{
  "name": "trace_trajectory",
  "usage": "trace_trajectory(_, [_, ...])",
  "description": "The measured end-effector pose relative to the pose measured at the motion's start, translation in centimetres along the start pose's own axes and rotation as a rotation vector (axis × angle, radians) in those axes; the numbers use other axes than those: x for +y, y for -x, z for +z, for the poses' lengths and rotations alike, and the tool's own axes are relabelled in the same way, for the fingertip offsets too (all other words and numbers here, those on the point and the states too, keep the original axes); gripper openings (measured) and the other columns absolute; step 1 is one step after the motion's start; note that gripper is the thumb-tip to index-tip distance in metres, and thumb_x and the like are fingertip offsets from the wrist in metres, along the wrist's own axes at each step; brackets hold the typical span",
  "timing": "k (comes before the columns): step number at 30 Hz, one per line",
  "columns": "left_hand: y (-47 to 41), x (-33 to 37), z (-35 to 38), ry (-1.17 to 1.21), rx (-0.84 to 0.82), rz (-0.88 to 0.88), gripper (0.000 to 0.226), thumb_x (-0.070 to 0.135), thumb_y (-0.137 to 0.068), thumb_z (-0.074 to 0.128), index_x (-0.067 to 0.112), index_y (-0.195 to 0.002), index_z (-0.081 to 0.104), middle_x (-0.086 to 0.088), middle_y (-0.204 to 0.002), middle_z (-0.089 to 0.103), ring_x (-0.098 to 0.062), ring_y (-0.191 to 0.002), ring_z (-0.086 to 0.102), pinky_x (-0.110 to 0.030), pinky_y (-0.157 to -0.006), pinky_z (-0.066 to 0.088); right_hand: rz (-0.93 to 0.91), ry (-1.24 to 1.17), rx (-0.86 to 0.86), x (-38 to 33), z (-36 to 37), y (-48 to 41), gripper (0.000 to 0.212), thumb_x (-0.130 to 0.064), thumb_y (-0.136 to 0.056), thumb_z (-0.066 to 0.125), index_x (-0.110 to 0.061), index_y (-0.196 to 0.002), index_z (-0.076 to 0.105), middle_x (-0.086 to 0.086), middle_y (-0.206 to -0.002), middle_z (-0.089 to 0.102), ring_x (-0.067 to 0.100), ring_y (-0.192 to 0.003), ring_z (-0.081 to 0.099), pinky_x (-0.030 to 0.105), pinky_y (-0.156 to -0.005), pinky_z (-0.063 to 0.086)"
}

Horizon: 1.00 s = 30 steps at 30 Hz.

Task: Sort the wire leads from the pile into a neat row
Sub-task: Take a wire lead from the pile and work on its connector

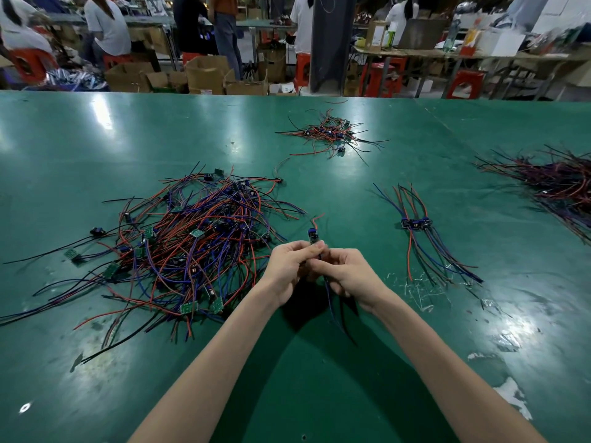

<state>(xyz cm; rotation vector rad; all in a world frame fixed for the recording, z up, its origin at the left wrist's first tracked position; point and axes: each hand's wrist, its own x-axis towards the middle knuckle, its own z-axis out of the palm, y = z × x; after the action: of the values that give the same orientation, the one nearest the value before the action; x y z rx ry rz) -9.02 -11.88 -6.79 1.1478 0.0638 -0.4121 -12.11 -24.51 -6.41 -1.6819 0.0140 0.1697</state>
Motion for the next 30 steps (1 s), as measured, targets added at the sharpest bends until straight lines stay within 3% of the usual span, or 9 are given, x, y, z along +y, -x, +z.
trace_trajectory(2, [0.0, 0.0, 0.1, 0.017, -0.005, -0.001, 0.027, 0.008, -0.086, 0.064, 0.012, -0.059, 0.062, -0.008, -0.069, 0.064, -0.012, -0.048, 0.057, -0.02, -0.045, 0.046, -0.032, -0.02, 0.033, 0.1, 0.0, 0.0, 0.008, -0.012, -0.09, 0.062, -0.006, -0.085, 0.066, 0.004, -0.063, 0.064, 0.002, -0.029, 0.035, 0.015, -0.028, 0.021])
trace_trajectory(5, [0.1, 0.1, 0.2, 0.045, -0.031, 0.009, 0.01, 0.006, -0.089, 0.059, 0.005, -0.084, 0.067, -0.005, -0.072, 0.07, -0.012, -0.058, 0.064, -0.022, -0.057, 0.055, -0.053, -0.035, 0.094, -0.1, -0.4, -0.4, 0.013, -0.011, -0.092, 0.06, -0.005, -0.081, 0.064, 0.0, -0.054, 0.063, 0.003, -0.027, 0.035, 0.014, -0.027, 0.021])
trace_trajectory(9, [-0.1, 0.2, -0.1, 0.06, -0.046, 0.003, 0.018, 0.007, -0.093, 0.053, 0.001, -0.106, 0.065, -0.007, -0.098, 0.069, -0.016, -0.075, 0.06, -0.03, -0.078, 0.058, -0.114, -0.028, 0.267, -1.2, -3.2, -1.9, 0.012, -0.007, -0.092, 0.06, -0.006, -0.08, 0.063, -0.001, -0.053, 0.064, 0.003, -0.028, 0.035, 0.014, -0.03, 0.024])
trace_trajectory(12, [-0.1, 0.2, -0.3, 0.043, -0.069, -0.003, 0.021, 0.008, -0.094, 0.051, 0.003, -0.107, 0.066, -0.008, -0.102, 0.067, -0.017, -0.078, 0.059, -0.029, -0.079, 0.058, -0.156, 0.005, 0.435, -2.2, -6.9, -3.3, 0.01, -0.014, -0.092, 0.062, -0.01, -0.083, 0.065, -0.002, -0.055, 0.065, 0.003, -0.031, 0.036, 0.014, -0.032, 0.026])
trace_trajectory(15, [-0.1, 0.3, -0.4, 0.03, -0.081, -0.004, 0.021, 0.007, -0.095, 0.049, 0.004, -0.105, 0.067, -0.008, -0.1, 0.068, -0.018, -0.078, 0.061, -0.027, -0.077, 0.057, -0.036, 0.096, 0.572, -1.7, -10.2, -4.2, 0.016, -0.019, -0.09, 0.064, -0.005, -0.086, 0.07, 0.0, -0.058, 0.065, 0.004, -0.032, 0.037, 0.014, -0.031, 0.026])
trace_trajectory(21, [-0.3, 0.3, -0.3, 0.063, -0.058, -0.007, 0.021, 0.004, -0.096, 0.047, 0.001, -0.101, 0.067, -0.009, -0.095, 0.068, -0.018, -0.076, 0.061, -0.027, -0.076, 0.058, 0.198, 0.396, 0.601, 1.1, -11.8, -3.6, 0.026, -0.021, -0.085, 0.07, 0.005, -0.083, 0.073, 0.006, -0.045, 0.047, 0.02, -0.044, 0.039, 0.025, -0.05, 0.035])
trace_trajectory(24, [-0.3, 0.2, -0.3, 0.068, -0.05, -0.005, 0.021, 0.003, -0.096, 0.047, 0.0, -0.099, 0.067, -0.009, -0.093, 0.068, -0.018, -0.075, 0.061, -0.028, -0.077, 0.058, 0.188, 0.572, 0.673, 1.3, -11.7, -3.6, 0.03, -0.023, -0.083, 0.072, 0.005, -0.092, 0.069, 0.017, -0.08, 0.067, 0.029, -0.081, 0.06, 0.032, -0.073, 0.042])
trace_trajectory(26, [-0.2, 0.0, -0.2, 0.041, -0.033, 0.018, 0.021, 0.001, -0.095, 0.047, 0.0, -0.096, 0.068, -0.01, -0.091, 0.068, -0.017, -0.072, 0.061, -0.03, -0.078, 0.058, 0.203, 0.677, 0.731, 1.2, -11.4, -3.5, 0.033, -0.026, -0.083, 0.073, -0.003, -0.104, 0.065, 0.018, -0.104, 0.065, 0.032, -0.103, 0.057, 0.034, -0.078, 0.041])
trace_trajectory(30, [0.2, -0.2, 0.1, -0.276, 0.046, 0.212, 0.021, -0.002, -0.091, 0.054, 0.009, -0.091, 0.071, -0.009, -0.085, 0.068, -0.014, -0.067, 0.063, -0.033, -0.082, 0.057, 0.214, 0.872, 0.777, 1.1, -10.8, -3.3, 0.03, -0.025, -0.085, 0.071, -0.007, -0.105, 0.058, 0.018, -0.106, 0.064, 0.035, -0.099, 0.059, 0.036, -0.075, 0.043])
